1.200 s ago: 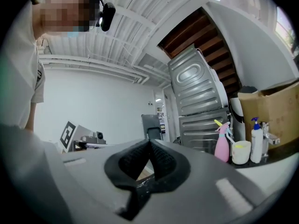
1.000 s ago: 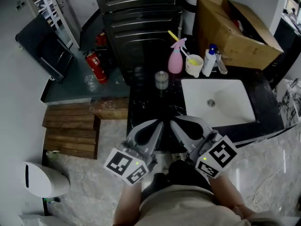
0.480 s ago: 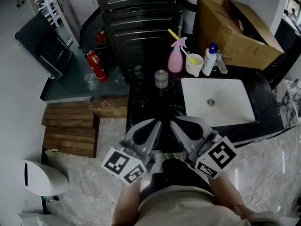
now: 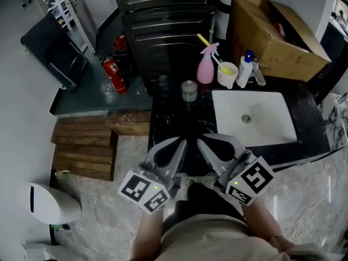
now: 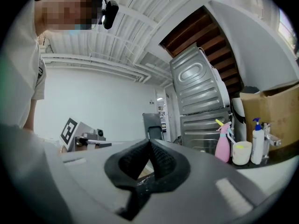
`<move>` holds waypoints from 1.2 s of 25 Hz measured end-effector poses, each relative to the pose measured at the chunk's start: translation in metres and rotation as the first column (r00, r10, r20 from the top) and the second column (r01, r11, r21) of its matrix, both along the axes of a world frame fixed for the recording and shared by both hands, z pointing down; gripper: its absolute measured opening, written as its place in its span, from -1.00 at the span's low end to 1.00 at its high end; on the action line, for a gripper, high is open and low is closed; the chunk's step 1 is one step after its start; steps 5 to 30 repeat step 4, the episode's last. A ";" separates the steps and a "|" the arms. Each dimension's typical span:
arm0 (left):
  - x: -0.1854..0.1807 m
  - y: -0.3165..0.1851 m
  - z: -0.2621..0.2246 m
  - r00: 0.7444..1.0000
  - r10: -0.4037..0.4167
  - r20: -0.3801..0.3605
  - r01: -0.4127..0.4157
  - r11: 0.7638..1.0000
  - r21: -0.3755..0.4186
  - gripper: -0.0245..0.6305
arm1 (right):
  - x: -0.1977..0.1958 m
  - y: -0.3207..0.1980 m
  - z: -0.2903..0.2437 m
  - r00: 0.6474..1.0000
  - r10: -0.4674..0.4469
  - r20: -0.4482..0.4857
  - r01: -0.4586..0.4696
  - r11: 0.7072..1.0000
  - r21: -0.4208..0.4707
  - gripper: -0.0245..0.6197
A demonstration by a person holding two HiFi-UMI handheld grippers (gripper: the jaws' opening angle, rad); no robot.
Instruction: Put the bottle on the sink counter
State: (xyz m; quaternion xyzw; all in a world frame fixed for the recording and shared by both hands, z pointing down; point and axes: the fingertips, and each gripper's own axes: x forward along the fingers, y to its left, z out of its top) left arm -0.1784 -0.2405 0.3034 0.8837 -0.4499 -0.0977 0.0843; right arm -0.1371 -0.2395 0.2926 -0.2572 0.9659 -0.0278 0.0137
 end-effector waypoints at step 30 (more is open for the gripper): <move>0.002 0.002 0.003 1.000 -0.001 -0.001 0.001 1.000 -0.015 -0.91 | 0.004 -0.001 0.000 1.000 0.005 0.004 -0.005 1.000 -0.007 -0.91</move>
